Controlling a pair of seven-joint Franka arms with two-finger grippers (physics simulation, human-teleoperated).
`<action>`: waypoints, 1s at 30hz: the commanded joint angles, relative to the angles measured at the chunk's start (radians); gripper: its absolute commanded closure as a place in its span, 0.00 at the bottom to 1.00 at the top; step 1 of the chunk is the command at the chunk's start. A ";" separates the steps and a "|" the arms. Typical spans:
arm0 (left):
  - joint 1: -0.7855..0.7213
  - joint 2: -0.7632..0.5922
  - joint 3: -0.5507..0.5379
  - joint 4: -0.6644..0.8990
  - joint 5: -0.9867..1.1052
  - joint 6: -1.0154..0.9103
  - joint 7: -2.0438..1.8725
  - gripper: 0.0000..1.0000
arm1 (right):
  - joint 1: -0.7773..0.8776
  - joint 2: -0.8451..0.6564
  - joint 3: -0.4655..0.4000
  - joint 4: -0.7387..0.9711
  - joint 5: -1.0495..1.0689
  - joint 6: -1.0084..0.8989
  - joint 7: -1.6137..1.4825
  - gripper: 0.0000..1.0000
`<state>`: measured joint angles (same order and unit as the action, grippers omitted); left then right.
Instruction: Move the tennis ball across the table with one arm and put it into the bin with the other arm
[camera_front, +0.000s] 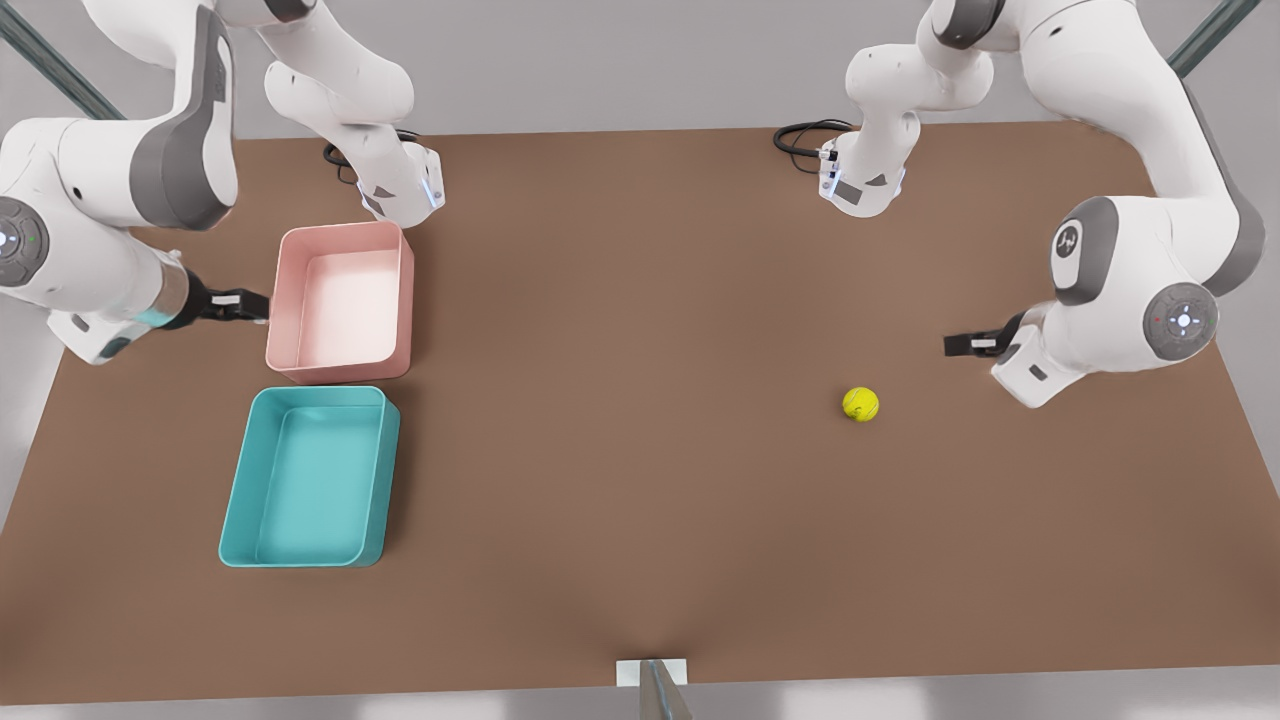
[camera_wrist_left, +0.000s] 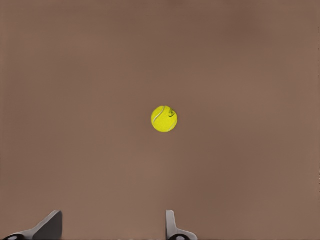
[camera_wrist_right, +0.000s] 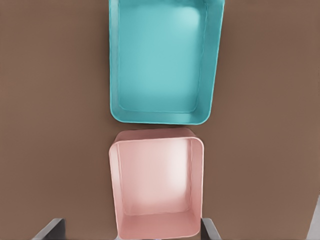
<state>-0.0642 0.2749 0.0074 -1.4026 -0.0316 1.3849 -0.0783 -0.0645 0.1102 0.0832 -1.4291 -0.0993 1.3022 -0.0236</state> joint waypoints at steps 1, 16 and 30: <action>0.000 -0.008 0.000 -0.004 0.002 0.201 -0.087 0.00 | -0.005 -0.007 0.003 -0.008 -0.010 0.146 -0.016 0.00; 0.012 0.026 0.000 -0.576 0.171 0.806 1.689 0.79 | -0.029 0.083 -0.014 -0.005 0.047 0.206 -0.032 0.00; -0.025 0.089 -0.012 -0.708 0.355 0.958 1.703 0.79 | -0.023 0.146 -0.013 0.073 0.033 0.207 -0.033 0.00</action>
<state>-0.0920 0.3582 -0.0051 -2.1114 0.3080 2.2665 1.0581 -0.0874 0.2572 0.0705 -1.3563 -0.0672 1.5058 -0.0480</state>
